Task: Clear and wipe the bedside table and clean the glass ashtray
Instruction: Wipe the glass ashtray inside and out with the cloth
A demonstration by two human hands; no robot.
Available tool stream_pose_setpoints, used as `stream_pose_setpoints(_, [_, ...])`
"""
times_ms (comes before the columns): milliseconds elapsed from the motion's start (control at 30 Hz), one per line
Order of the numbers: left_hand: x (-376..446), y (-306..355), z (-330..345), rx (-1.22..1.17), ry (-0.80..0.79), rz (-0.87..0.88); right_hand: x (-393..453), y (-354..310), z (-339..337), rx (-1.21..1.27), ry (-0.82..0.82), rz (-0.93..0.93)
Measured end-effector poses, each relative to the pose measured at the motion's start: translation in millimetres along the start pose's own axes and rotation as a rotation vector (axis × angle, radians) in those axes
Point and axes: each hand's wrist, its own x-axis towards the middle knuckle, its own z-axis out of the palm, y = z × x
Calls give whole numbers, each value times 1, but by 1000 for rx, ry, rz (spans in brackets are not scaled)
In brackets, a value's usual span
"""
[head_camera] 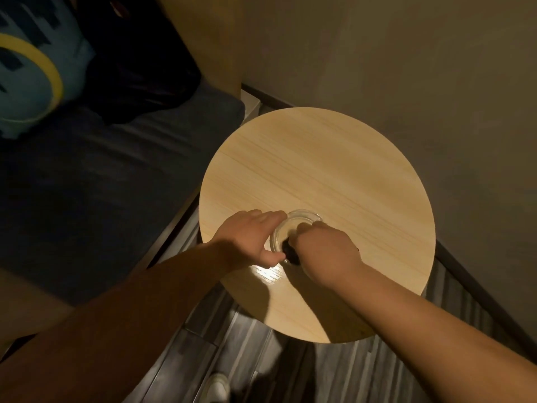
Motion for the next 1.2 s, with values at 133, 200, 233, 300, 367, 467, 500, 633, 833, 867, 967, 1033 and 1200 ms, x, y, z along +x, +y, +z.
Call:
stream_pose_setpoints(133, [-2,2,-2,-41,26,-28,22,7,-11,-38,98,122])
stream_pose_setpoints(200, [-3,3,-1,-14,28,-43,9,15,-9,-61,45,142])
stream_pose_setpoints(233, [-4,3,0,2,26,-43,-1,16,-4,-63,34,108])
stream_pose_setpoints(300, [-6,4,2,34,30,-24,-13,7,7,-35,27,34])
stream_pose_setpoints(367, [-6,5,2,38,40,-15,-4,-1,10,29,69,20])
stream_pose_setpoints(467, [-6,6,0,-8,48,-37,18,1,-1,-4,128,103])
stream_pose_setpoints(500, [-5,6,0,-10,38,-48,18,6,-5,-31,120,140])
stream_pose_setpoints(633, [-6,3,4,44,26,-24,-13,9,3,-59,15,90])
stream_pose_setpoints(833, [-7,5,3,-8,45,-25,16,-1,-11,-37,87,112])
stream_pose_setpoints(867, [-6,6,2,-7,41,-35,14,5,-14,-60,62,139])
stream_pose_setpoints(967, [-6,5,4,38,25,-34,-7,10,-9,-88,-37,83])
stream_pose_setpoints(1033, [-6,5,4,70,42,-1,-9,-2,-4,-27,-48,25])
stream_pose_setpoints(1200, [-8,10,2,26,88,-7,18,-1,-21,-57,41,88])
